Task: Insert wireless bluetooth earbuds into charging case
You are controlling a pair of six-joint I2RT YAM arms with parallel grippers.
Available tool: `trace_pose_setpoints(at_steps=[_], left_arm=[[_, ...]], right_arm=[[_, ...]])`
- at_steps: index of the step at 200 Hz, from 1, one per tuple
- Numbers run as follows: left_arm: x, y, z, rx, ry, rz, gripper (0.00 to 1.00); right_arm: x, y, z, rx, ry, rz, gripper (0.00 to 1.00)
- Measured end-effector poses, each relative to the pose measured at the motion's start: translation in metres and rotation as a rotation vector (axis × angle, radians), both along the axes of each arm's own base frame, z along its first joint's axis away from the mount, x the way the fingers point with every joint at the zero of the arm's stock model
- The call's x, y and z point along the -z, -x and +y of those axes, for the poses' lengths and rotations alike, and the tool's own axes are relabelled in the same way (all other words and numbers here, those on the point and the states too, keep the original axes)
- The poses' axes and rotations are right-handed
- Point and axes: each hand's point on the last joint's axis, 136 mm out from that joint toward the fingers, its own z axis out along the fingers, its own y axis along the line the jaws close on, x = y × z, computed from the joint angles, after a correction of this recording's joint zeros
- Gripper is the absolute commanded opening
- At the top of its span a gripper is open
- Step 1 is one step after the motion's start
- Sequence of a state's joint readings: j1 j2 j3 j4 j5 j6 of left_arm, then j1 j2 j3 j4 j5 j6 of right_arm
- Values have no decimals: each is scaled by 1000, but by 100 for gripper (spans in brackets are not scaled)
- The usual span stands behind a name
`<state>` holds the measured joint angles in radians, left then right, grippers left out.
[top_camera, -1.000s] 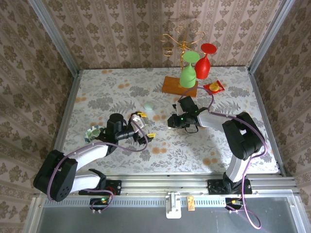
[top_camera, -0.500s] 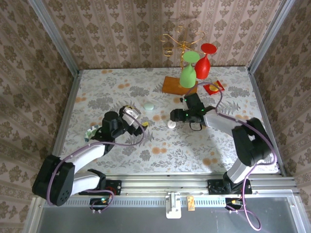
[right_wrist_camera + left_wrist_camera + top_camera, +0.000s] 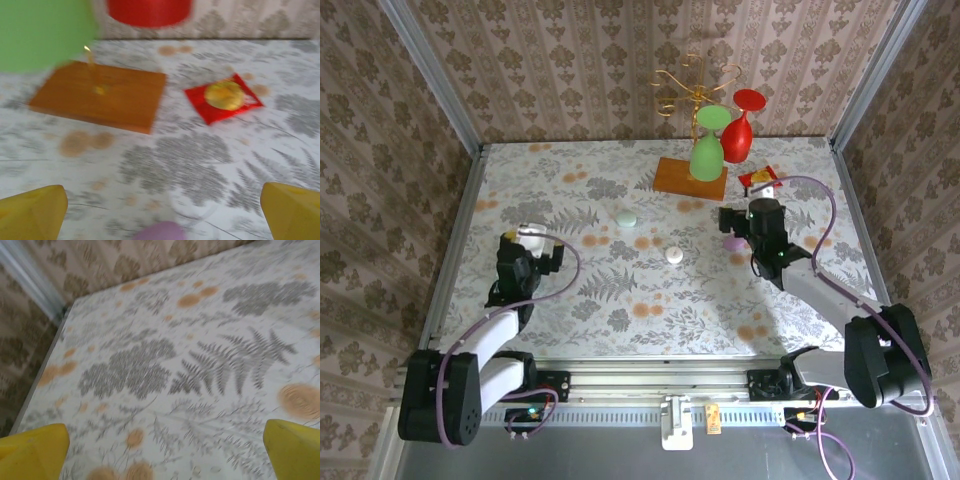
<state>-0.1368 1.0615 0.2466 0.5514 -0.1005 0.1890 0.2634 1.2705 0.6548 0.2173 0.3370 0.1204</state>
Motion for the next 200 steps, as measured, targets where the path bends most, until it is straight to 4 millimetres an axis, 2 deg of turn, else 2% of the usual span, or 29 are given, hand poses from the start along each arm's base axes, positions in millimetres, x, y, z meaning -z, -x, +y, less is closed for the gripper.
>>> trace_pose_setpoints(at_steps=[16,50,67,87,117,148,200], left_arm=[[12,3,7,-28,14,28,100],[18,-5,10,-37,53,31,100],[24,-14,11,-34,67,35,100],[29,-29,8,-20,77,41,100],[41,-56,11,-20,98,48,100],[46,-57,28,-72,133,57,100],[43,-58,24,-61,140,44,100]], right_arm=[[22,3,-22,51,48,19,100],[63,7,-57,129,82,47,100],[72,8,-70,138,53,39,100],[73,2,-81,140,8,3,100],[72,-7,-73,88,-28,-47,100],[77,-5,-68,60,-40,-55,100],[70,-8,-66,53,-43,-90,100]])
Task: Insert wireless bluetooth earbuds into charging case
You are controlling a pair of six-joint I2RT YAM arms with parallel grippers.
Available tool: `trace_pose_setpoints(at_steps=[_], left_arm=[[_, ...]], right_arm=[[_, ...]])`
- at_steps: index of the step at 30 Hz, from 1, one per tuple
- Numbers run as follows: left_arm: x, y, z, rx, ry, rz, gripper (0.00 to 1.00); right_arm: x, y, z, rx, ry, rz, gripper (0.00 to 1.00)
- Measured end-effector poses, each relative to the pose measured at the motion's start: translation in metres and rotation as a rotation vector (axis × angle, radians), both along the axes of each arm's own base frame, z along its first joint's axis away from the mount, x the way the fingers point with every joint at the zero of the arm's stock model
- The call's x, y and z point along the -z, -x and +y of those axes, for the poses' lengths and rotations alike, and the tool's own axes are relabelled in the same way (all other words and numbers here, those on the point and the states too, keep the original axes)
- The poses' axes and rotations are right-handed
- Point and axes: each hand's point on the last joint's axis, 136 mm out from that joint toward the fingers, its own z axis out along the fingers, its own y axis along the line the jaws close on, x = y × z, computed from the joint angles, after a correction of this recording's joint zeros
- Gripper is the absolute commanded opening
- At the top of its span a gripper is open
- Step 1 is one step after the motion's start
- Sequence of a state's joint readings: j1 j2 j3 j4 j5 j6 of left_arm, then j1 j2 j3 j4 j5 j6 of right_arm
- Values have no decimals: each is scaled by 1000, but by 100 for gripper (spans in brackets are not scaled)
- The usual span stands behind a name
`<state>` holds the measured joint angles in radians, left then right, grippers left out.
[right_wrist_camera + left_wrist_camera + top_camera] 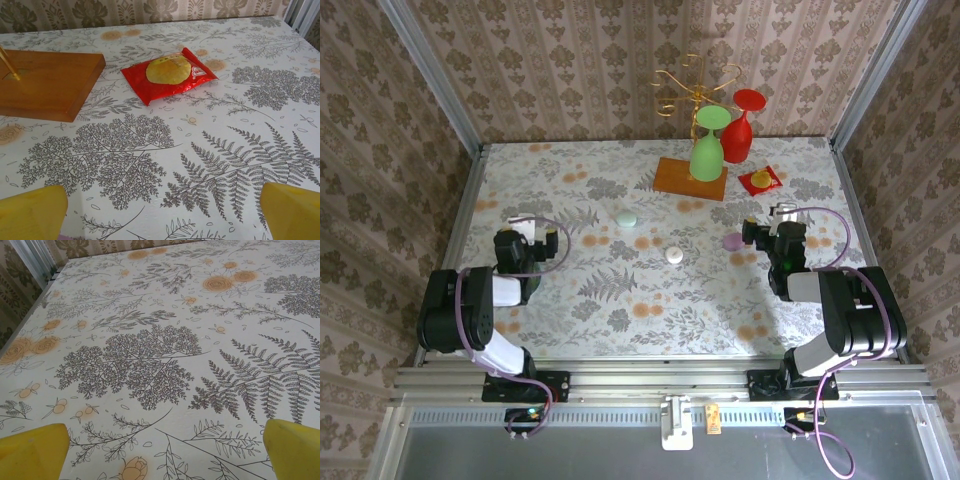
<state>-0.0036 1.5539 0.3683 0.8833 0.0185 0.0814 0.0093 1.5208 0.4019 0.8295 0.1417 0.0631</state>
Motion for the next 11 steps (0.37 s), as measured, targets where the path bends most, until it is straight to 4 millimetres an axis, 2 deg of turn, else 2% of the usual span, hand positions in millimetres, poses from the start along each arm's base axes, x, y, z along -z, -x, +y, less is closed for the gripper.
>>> trace_pose_setpoints(at_steps=[11], left_arm=[[0,0,-4,10,0,-1,100]], right_arm=[[0,0,5,-13,1,-1,100]])
